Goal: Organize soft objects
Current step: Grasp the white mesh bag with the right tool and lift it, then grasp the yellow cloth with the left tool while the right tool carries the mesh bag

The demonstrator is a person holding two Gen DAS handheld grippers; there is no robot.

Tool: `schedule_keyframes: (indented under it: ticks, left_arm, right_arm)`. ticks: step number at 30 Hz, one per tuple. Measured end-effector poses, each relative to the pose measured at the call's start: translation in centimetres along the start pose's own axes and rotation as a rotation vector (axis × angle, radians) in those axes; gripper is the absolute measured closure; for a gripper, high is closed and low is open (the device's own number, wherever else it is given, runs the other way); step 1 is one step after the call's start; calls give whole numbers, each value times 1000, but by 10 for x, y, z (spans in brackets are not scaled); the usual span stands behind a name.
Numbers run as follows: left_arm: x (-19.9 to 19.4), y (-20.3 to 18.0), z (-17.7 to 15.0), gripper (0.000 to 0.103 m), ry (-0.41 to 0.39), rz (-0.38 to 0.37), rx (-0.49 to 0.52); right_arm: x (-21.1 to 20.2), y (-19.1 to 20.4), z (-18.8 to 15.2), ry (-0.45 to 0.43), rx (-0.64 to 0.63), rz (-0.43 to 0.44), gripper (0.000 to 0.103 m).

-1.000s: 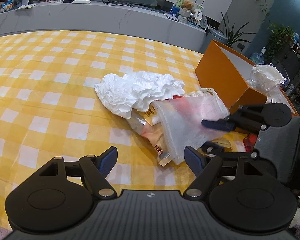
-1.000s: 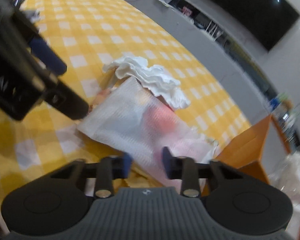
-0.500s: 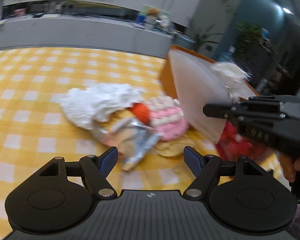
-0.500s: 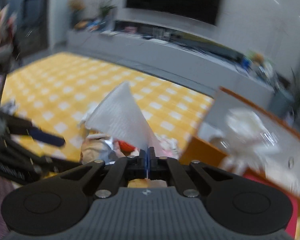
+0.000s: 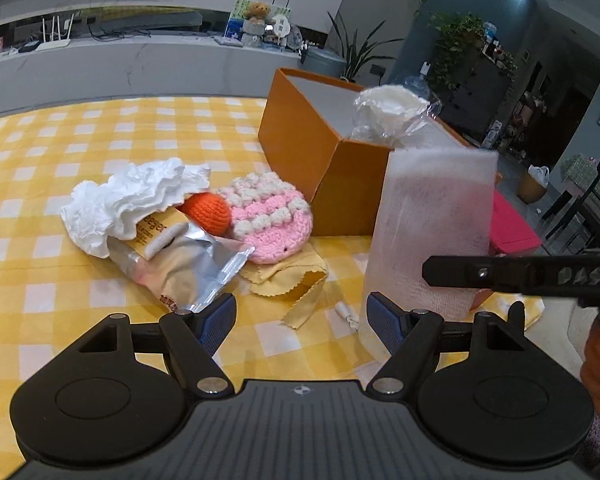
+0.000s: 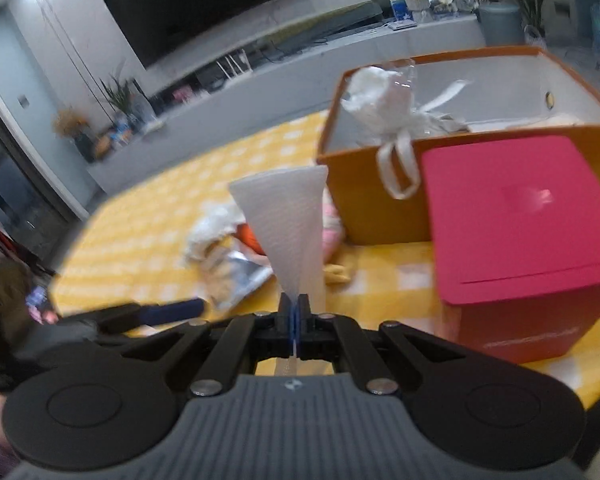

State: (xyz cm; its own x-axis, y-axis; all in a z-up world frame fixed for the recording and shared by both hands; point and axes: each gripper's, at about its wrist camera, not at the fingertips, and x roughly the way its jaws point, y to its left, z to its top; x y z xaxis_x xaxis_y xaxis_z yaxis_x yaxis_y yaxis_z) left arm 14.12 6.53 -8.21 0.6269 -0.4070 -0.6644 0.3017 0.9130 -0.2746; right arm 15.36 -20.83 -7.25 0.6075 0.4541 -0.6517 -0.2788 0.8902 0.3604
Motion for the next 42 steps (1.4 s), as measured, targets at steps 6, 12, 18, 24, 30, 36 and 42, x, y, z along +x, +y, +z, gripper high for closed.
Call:
schedule_keyframes:
  ticks: [6,12,18,24,30,36,42]
  left_arm:
    - [17,-4,4,15,21,22,42]
    - [40,-7,13,14,23,3,68]
    - [70,-8,17,13,67,26,66]
    - [93,-5,17,25,98,63,47]
    - [99,-6,16,51,67,106,43]
    - [88,-1,14,98,44,129,22]
    - [51,-11,12,98,-5,114,22]
  right_arm:
    - [12,4,1,-60,-164,-107,103]
    - [23,17,1,-87,-380,-156,103]
    - [29,4,5,-90,-505,-210,103]
    - [31,-1,9,-112,-492,-204,103]
    - [29,-1,8,-127,-487,-199,103]
    - [29,1,4,-129,-499,-196,103]
    - [11,4,4,-165,-490,-159,103]
